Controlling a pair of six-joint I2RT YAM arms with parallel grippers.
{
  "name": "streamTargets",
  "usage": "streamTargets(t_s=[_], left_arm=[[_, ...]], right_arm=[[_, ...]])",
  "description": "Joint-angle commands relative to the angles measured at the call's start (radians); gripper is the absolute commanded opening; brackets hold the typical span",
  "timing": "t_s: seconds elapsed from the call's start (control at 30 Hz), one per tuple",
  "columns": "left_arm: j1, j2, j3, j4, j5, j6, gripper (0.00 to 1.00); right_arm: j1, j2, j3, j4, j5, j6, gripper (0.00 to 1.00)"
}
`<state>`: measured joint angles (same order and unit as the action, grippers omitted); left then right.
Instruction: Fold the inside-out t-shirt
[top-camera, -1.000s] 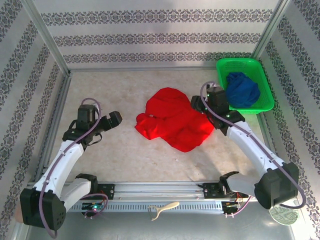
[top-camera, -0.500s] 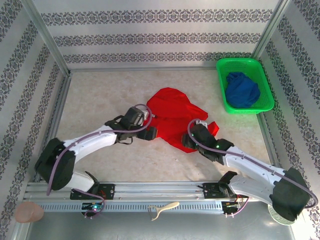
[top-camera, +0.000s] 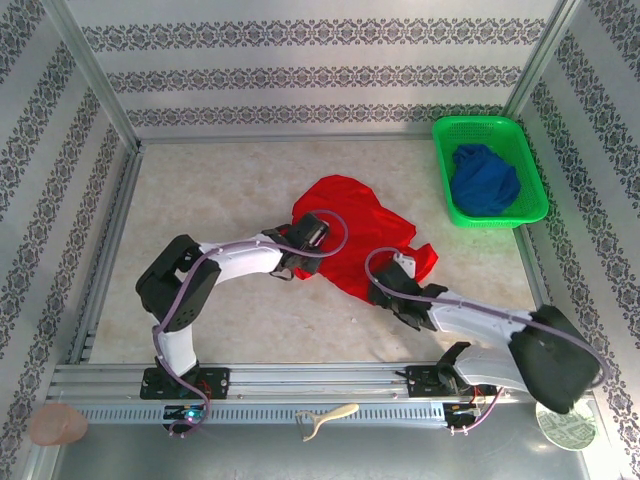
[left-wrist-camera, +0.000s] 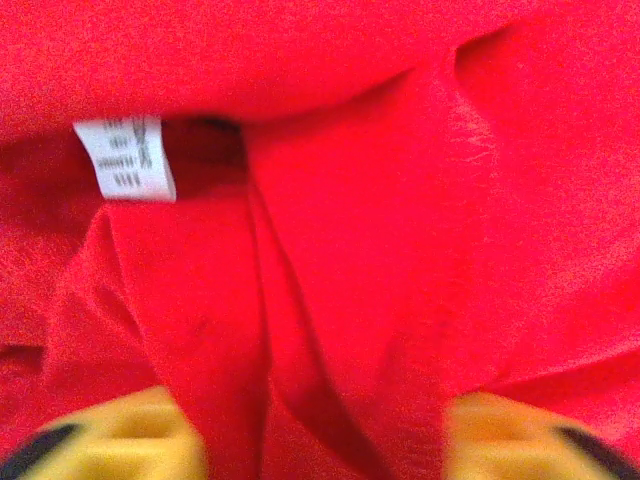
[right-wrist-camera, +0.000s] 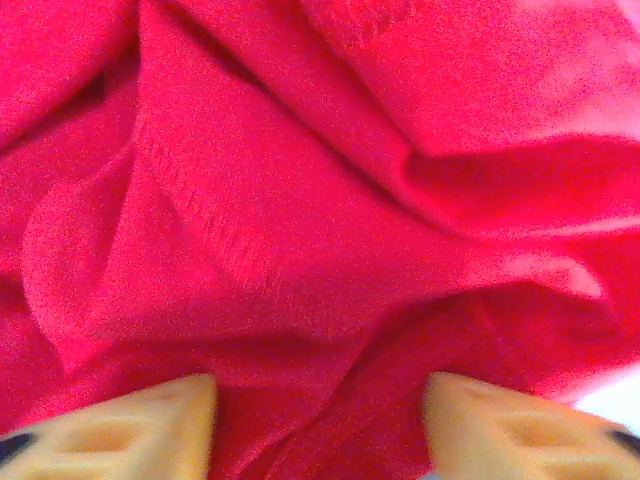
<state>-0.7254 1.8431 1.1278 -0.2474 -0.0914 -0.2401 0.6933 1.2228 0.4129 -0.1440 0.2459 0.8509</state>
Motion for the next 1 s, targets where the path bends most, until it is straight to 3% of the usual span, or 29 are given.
streamTargets(t_s=[0.0, 0.03, 0.23, 0.47, 0.73, 0.97], left_arm=[[0.010, -0.072, 0.079, -0.041, -0.032, 0.038, 0.00], [0.021, -0.113, 0.101, -0.068, -0.030, 0.043, 0.00], [0.168, -0.368, 0.289, -0.273, 0.087, -0.016, 0.00], [0.360, -0.570, 0.400, -0.329, 0.284, -0.157, 0.00], [0.399, -0.680, 0.376, -0.337, 0.290, -0.265, 0.00], [0.402, -0.677, 0.167, -0.196, 0.290, -0.368, 0.00]], right_arm=[[-0.045, 0.078, 0.094, 0.116, -0.084, -0.066, 0.15], [-0.067, 0.083, 0.128, 0.106, -0.118, -0.092, 0.00], [-0.177, -0.090, 0.340, -0.065, -0.185, -0.221, 0.00], [-0.280, -0.234, 0.623, -0.260, -0.264, -0.278, 0.00], [-0.320, -0.277, 0.757, -0.316, -0.264, -0.284, 0.00], [-0.367, -0.087, 0.735, -0.256, -0.234, -0.315, 0.00]])
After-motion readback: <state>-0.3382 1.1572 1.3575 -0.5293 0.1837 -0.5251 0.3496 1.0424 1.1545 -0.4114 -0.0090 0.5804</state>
